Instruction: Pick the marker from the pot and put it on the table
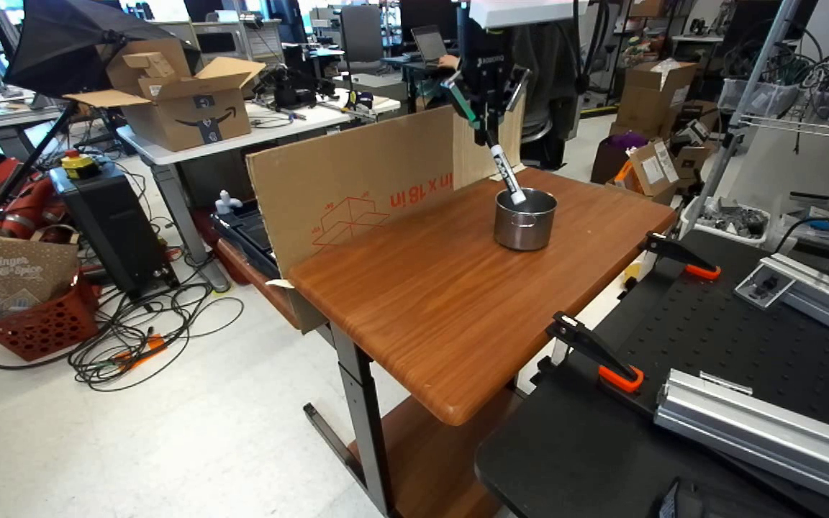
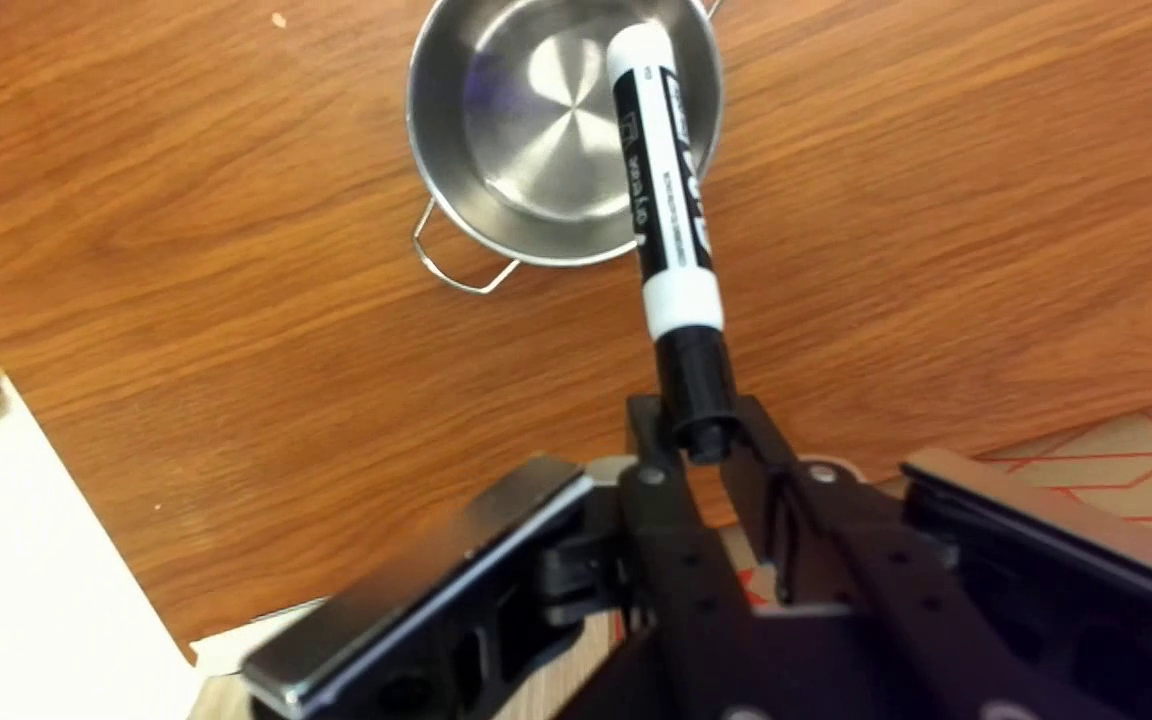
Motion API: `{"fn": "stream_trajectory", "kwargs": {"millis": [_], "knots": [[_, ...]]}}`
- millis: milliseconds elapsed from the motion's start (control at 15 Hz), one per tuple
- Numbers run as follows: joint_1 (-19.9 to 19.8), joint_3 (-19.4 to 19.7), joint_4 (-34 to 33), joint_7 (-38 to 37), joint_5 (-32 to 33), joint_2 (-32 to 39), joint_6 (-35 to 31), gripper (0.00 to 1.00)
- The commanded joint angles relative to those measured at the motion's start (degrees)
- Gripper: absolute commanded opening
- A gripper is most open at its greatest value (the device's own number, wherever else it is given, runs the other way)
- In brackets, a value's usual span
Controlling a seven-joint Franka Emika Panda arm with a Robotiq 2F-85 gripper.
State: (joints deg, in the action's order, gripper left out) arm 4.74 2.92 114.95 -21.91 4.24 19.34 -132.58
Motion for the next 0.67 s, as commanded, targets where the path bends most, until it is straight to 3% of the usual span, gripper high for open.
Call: {"fn": "stream_trajectory", "kwargs": {"millis": [0,267,600], "knots": [[-0.3,-1.4,3.1,0.7,-3.0,-4.5,-0.5,0.05],[0.0,-3.2,3.4,0.5,-5.9,-6.4,0.1,0.05],[0.2,-5.9,2.9,1.1,-11.9,-3.4,-1.4,0.05]]}}
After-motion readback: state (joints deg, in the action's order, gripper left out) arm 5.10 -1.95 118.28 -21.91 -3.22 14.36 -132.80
